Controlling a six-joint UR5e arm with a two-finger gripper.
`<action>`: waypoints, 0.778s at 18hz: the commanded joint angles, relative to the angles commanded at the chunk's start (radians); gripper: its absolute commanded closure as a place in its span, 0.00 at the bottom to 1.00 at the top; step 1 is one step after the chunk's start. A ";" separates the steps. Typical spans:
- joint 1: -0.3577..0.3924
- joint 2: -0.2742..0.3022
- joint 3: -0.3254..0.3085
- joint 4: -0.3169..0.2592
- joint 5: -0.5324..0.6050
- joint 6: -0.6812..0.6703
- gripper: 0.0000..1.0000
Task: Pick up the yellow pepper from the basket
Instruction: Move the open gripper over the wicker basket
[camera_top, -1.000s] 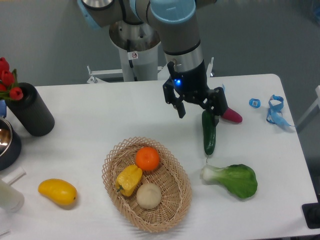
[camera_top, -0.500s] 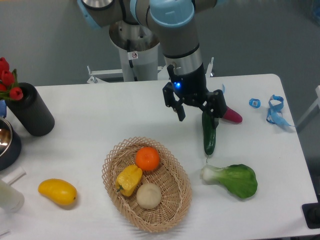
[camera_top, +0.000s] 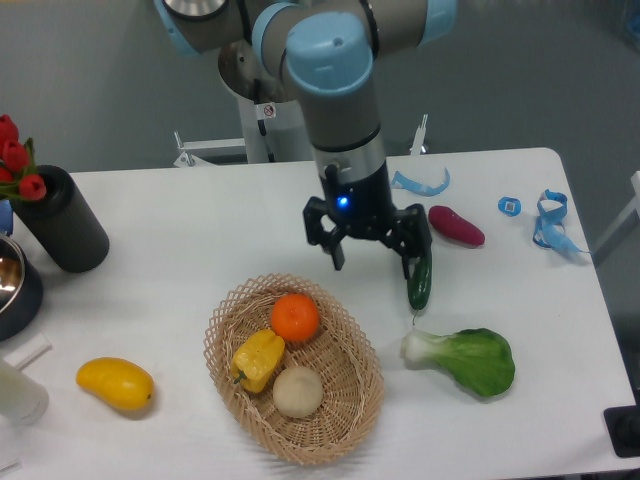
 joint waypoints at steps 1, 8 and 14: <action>-0.014 -0.006 -0.002 0.000 -0.026 -0.034 0.00; -0.051 -0.012 -0.009 0.011 -0.032 -0.189 0.00; -0.132 -0.098 -0.025 0.032 -0.031 -0.191 0.00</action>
